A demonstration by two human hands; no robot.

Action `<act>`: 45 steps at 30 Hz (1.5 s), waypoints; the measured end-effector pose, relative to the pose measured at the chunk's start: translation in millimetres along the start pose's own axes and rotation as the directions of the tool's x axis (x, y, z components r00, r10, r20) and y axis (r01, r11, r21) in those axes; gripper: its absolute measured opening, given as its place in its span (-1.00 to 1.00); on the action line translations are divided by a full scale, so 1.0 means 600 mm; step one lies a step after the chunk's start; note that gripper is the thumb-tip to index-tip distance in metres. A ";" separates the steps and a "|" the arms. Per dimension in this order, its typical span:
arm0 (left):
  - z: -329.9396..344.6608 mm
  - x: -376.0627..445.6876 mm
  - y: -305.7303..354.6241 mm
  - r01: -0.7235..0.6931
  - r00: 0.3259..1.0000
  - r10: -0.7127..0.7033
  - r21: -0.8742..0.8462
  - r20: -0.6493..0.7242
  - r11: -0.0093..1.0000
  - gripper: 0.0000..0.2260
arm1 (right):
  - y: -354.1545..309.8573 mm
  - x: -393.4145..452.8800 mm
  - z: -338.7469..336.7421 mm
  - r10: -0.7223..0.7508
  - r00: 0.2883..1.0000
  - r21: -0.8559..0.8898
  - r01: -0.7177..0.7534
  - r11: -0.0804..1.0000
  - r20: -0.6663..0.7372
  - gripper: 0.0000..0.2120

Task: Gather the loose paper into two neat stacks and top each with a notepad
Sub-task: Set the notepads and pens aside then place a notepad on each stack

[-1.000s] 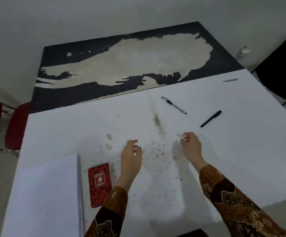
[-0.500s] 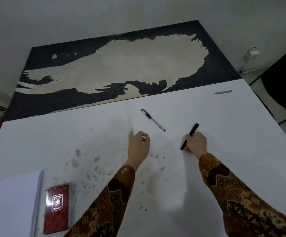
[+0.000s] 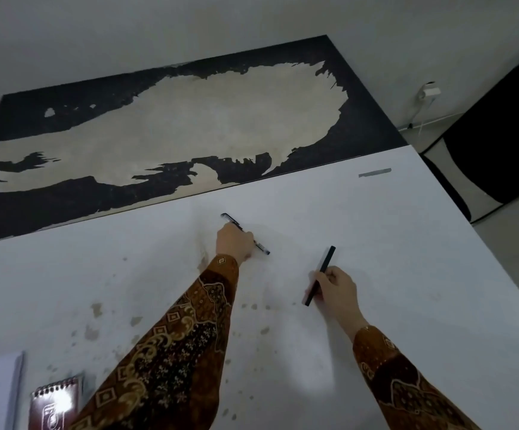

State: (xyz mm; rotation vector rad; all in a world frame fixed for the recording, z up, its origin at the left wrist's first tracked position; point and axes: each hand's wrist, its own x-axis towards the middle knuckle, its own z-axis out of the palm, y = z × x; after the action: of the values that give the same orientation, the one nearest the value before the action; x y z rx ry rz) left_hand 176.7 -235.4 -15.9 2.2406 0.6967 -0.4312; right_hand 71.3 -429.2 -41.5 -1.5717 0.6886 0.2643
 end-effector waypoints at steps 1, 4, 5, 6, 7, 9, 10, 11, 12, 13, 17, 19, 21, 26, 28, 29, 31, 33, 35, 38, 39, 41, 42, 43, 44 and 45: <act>0.000 0.003 -0.004 0.001 1.000 -0.001 -0.014 0.006 1.000 -0.87 | 0.000 0.003 -0.001 0.005 1.000 0.006 -0.005 1.000 0.010 -0.81; -0.003 -0.007 -0.016 -0.013 1.000 0.013 -0.049 -0.002 0.999 -0.76 | -0.002 0.005 0.000 -0.003 1.000 -0.044 0.004 0.999 0.027 -0.82; -0.011 -0.018 -0.029 -0.010 1.000 0.010 -0.062 -0.005 0.998 -0.74 | -0.001 0.000 0.005 -0.013 0.999 -0.070 0.015 0.997 0.031 -0.82; -0.011 -0.028 -0.030 -0.014 1.000 0.015 -0.076 0.012 0.997 -0.74 | -0.002 0.002 0.003 -0.027 0.999 -0.101 0.029 0.994 0.019 -0.83; -0.018 -0.045 -0.043 -0.022 0.999 0.024 -0.098 0.021 0.995 -0.74 | -0.002 -0.004 0.006 -0.046 0.999 -0.143 0.048 0.989 0.019 -0.82; -0.030 -0.081 -0.075 -0.045 0.998 0.051 -0.162 0.032 0.986 -0.76 | 0.002 -0.018 0.018 -0.064 0.997 -0.186 0.071 0.980 0.046 -0.81; -0.035 -0.100 -0.095 -0.045 0.998 0.051 -0.202 0.024 0.978 -0.81 | 0.004 -0.028 0.025 -0.061 0.996 -0.194 0.074 0.978 0.070 -0.81; -0.040 -0.121 -0.117 -0.042 0.999 0.048 -0.231 0.019 0.972 -0.87 | 0.007 -0.039 0.035 -0.060 0.993 -0.203 0.080 0.976 0.102 -0.81; -0.048 -0.145 -0.145 -0.038 0.999 0.040 -0.245 0.005 0.969 -0.91 | 0.011 -0.056 0.049 -0.064 0.989 -0.224 0.093 0.970 0.136 -0.82; -0.054 -0.168 -0.176 -0.033 0.999 0.032 -0.240 -0.007 0.970 -0.91 | 0.017 -0.071 0.064 -0.072 0.983 -0.248 0.113 0.962 0.168 -0.82; -0.075 -0.254 -0.292 0.011 0.998 -0.025 -0.197 -0.065 0.980 -0.89 | 0.044 -0.141 0.127 -0.085 0.943 -0.296 0.185 0.937 0.321 -0.82; -0.084 -0.286 -0.339 0.032 0.994 -0.050 -0.184 -0.093 0.982 -0.89 | 0.061 -0.176 0.157 -0.065 0.920 -0.323 0.202 0.925 0.387 -0.82; -0.096 -0.309 -0.381 0.029 0.991 -0.045 -0.127 -0.125 0.991 -0.90 | 0.082 -0.211 0.188 -0.047 0.896 -0.362 0.225 0.905 0.441 -0.81; -0.127 -0.326 -0.467 0.009 0.985 -0.012 -0.016 -0.175 1.000 -0.93 | 0.134 -0.298 0.248 -0.006 0.848 -0.417 0.267 0.869 0.530 -0.82; -0.138 -0.323 -0.491 -0.001 0.982 0.001 0.003 -0.187 1.000 -0.93 | 0.150 -0.322 0.266 0.007 0.835 -0.448 0.288 0.846 0.550 -0.83; -0.143 -0.320 -0.499 -0.001 0.982 0.004 0.014 -0.189 1.000 -0.94 | 0.156 -0.330 0.275 0.003 0.833 -0.458 0.301 0.836 0.553 -0.83; -0.151 -0.317 -0.515 0.000 0.983 0.006 0.036 -0.183 0.999 -0.93 | 0.165 -0.344 0.294 -0.014 0.834 -0.468 0.323 0.823 0.552 -0.83; -0.153 -0.314 -0.523 -0.006 0.985 0.017 0.064 -0.171 0.998 -0.92 | 0.172 -0.349 0.310 -0.043 0.834 -0.476 0.355 0.804 0.549 -0.81; -0.154 -0.313 -0.533 -0.019 0.987 0.034 0.092 -0.159 0.996 -0.92 | 0.177 -0.353 0.329 -0.063 0.842 -0.498 0.375 0.782 0.535 -0.78; -0.154 -0.313 -0.547 -0.045 0.986 0.058 0.089 -0.157 0.995 -0.92 | 0.184 -0.356 0.359 -0.101 0.853 -0.547 0.414 0.728 0.512 -0.75; -0.154 -0.314 -0.552 -0.059 0.985 0.073 0.086 -0.159 0.995 -0.92 | 0.185 -0.359 0.370 -0.115 0.854 -0.569 0.432 0.699 0.507 -0.76; -0.153 -0.315 -0.559 -0.087 0.981 0.100 0.082 -0.164 0.993 -0.92 | 0.185 -0.361 0.384 -0.145 0.856 -0.594 0.456 0.663 0.495 -0.78; -0.154 -0.315 -0.563 -0.102 0.979 0.113 0.077 -0.168 0.992 -0.91 | 0.186 -0.363 0.389 -0.163 0.858 -0.592 0.462 0.660 0.488 -0.77; -0.154 -0.314 -0.564 -0.116 0.977 0.127 0.068 -0.172 0.991 -0.91 | 0.186 -0.365 0.393 -0.182 0.859 -0.586 0.467 0.662 0.479 -0.74; -0.154 -0.314 -0.567 -0.127 0.975 0.136 0.061 -0.173 0.990 -0.90 | 0.187 -0.369 0.396 -0.196 0.862 -0.581 0.466 0.667 0.467 -0.74; -0.155 -0.314 -0.568 -0.135 0.974 0.143 0.058 -0.175 0.989 -0.90 | 0.187 -0.372 0.398 -0.205 0.867 -0.575 0.462 0.676 0.455 -0.77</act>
State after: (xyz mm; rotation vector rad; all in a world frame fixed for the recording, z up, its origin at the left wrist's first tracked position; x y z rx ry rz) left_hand -168.3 -35.2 -49.1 2.3746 0.6206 -0.1798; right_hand -113.5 -137.4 -43.6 -2.2331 -0.0355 0.5446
